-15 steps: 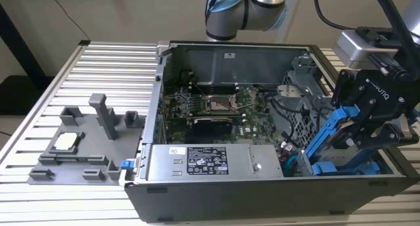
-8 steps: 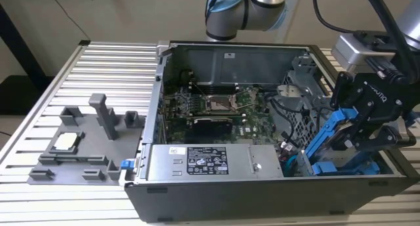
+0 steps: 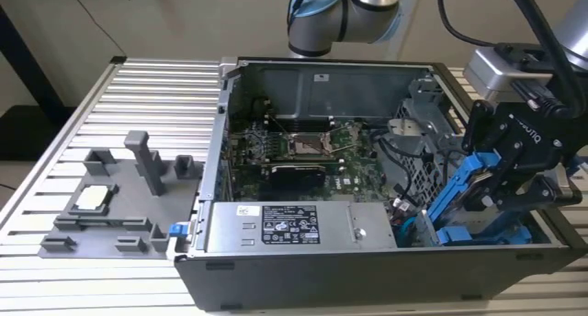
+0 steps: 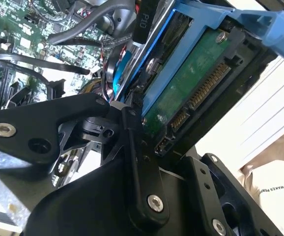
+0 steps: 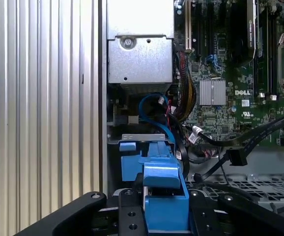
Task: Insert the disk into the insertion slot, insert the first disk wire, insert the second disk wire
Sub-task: 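Insert the first disk wire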
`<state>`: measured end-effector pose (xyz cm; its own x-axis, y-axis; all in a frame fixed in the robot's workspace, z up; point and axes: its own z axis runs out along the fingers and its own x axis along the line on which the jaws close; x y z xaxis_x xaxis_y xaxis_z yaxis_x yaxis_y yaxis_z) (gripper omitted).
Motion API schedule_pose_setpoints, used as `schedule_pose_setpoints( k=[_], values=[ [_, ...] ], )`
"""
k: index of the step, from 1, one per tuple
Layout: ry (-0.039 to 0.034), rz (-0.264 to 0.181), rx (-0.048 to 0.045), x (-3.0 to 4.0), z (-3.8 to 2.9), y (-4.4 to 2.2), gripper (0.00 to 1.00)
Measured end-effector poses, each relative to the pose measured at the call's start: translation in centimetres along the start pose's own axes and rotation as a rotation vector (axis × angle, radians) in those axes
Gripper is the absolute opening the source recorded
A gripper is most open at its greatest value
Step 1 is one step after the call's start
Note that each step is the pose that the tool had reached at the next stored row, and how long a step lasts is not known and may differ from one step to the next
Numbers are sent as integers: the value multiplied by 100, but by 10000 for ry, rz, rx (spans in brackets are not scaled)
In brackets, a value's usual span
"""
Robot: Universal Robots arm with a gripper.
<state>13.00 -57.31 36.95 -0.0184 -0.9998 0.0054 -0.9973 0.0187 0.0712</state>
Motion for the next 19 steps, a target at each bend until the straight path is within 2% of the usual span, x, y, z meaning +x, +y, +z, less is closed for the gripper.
schedule_pose_setpoints(
  k=[1, 3, 6, 8, 15, 16, 18, 19],
  values=[
    [0, 0, 2, 0, 0, 0, 34],
    [0, -2, 2, 0, 1, -1, 47],
    [-2, -3, 2, 0, 1, -2, 47],
    [1, -2, 2, 0, -23, 0, 47],
    [60, 2, 3, 0, -294, 19, 47],
    [64, 2, 3, 1, -319, 21, 47],
    [60, 1, 33, 1, -324, 23, 47],
    [57, 2, 129, 0, -325, 27, 47]
  ],
)
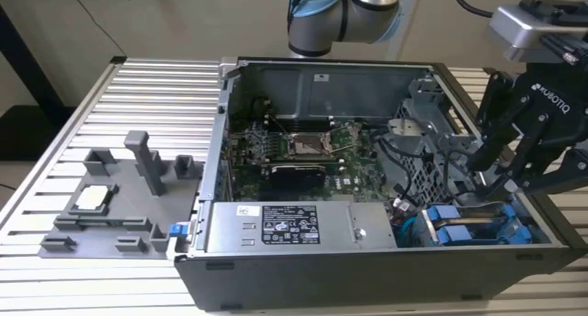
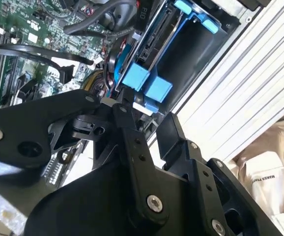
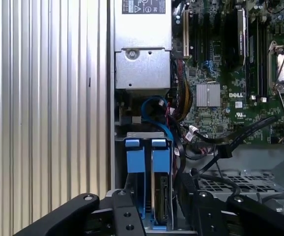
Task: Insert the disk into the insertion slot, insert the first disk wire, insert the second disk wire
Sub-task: 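Insert the first disk wire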
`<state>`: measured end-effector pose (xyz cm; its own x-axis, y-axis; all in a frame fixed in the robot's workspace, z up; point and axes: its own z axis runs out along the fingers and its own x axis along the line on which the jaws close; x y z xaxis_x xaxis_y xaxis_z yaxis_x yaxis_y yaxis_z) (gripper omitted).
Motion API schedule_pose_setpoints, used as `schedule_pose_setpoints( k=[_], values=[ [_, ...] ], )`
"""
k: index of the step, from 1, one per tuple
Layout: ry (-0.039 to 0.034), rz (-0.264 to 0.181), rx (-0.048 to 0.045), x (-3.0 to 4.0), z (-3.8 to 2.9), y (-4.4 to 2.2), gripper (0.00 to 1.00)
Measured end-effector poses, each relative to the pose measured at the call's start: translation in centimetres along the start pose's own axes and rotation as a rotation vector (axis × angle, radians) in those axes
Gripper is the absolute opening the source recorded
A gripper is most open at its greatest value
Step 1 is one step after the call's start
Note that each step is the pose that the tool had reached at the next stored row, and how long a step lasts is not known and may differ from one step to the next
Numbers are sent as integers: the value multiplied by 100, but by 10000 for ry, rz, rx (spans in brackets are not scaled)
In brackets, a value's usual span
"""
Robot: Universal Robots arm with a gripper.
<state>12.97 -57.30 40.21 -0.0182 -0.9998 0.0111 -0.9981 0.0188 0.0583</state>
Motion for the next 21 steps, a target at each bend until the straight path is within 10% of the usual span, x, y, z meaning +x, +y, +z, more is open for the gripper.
schedule_pose_setpoints(
  k=[5, 10, 21],
  values=[
    [-142, -4, 902, 1, 1, 11, 47],
    [-533, -35, 1661, 1, 0, 16, 47],
    [-586, -407, 1643, -2, 2, -158, 47]
  ],
)
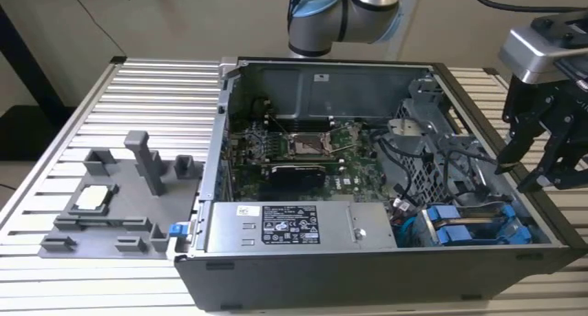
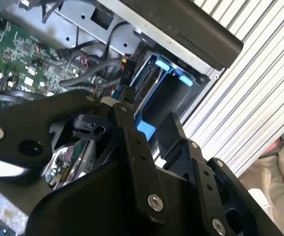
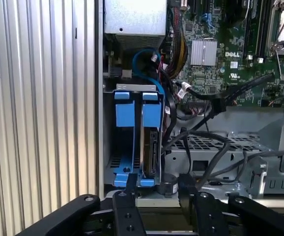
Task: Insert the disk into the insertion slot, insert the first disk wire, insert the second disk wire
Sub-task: 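Insert the first disk wire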
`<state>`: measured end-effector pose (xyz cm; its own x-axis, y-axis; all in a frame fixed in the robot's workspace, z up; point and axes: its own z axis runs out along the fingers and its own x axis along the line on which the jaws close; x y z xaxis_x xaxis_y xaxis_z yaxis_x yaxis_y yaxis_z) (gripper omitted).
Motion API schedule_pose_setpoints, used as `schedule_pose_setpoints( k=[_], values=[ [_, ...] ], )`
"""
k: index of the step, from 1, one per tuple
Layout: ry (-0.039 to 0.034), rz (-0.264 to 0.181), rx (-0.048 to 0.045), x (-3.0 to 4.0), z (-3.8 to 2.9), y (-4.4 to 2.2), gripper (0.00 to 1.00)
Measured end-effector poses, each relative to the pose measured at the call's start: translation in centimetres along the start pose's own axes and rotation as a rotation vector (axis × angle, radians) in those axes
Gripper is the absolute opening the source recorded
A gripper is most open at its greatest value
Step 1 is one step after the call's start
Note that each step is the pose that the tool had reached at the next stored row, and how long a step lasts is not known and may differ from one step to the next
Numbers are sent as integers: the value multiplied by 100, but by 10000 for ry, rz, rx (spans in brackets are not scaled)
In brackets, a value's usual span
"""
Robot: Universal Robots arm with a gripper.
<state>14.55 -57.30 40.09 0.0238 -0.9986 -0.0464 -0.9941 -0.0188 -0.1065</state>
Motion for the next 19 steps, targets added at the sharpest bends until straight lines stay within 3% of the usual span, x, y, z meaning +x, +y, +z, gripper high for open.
schedule_pose_setpoints(
  k=[2, 4, 7, 11, 13, 19],
  values=[
    [-131, 10, 3, 1, 11, -34, 47],
    [-214, 19, -17, 2, 20, -64, 47],
    [-295, 37, -173, 4, 33, -103, 47],
    [-302, 51, -379, -9, 61, -149, 47],
    [-305, 55, -439, -27, 77, -157, 47],
    [-333, 58, -457, -109, 118, -161, 47]
  ],
)
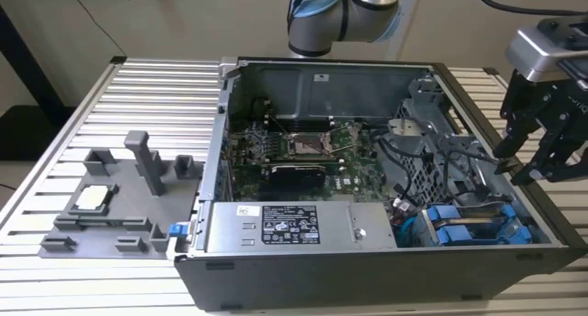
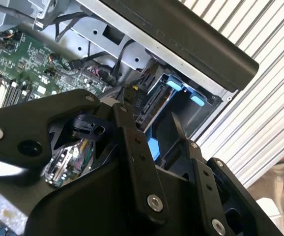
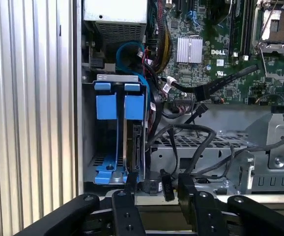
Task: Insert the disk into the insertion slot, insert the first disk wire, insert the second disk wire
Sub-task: 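Insert the first disk wire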
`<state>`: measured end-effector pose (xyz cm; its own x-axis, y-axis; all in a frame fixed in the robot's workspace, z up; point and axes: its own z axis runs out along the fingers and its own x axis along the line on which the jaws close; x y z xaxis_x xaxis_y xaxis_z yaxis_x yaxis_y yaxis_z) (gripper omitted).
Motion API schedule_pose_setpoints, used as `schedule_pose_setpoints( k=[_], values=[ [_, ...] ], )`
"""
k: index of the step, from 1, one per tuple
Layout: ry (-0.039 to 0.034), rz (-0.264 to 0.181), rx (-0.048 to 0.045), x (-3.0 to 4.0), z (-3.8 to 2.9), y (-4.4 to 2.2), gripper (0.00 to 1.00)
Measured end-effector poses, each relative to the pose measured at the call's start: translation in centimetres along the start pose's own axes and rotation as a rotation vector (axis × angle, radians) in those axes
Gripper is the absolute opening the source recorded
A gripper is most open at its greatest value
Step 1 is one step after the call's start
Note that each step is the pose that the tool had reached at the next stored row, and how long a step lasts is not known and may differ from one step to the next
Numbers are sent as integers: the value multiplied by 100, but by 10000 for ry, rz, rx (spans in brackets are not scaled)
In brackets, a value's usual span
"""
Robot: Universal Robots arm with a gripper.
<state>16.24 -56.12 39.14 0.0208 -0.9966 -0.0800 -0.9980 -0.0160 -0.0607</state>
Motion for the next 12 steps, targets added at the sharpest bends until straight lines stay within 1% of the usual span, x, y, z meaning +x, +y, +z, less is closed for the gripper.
schedule_pose_setpoints(
  k=[4, 12],
  values=[
    [3, -8, 0, -4, 18, -8, 47],
    [1, -11, 0, -4, 21, -14, 47]
  ],
)
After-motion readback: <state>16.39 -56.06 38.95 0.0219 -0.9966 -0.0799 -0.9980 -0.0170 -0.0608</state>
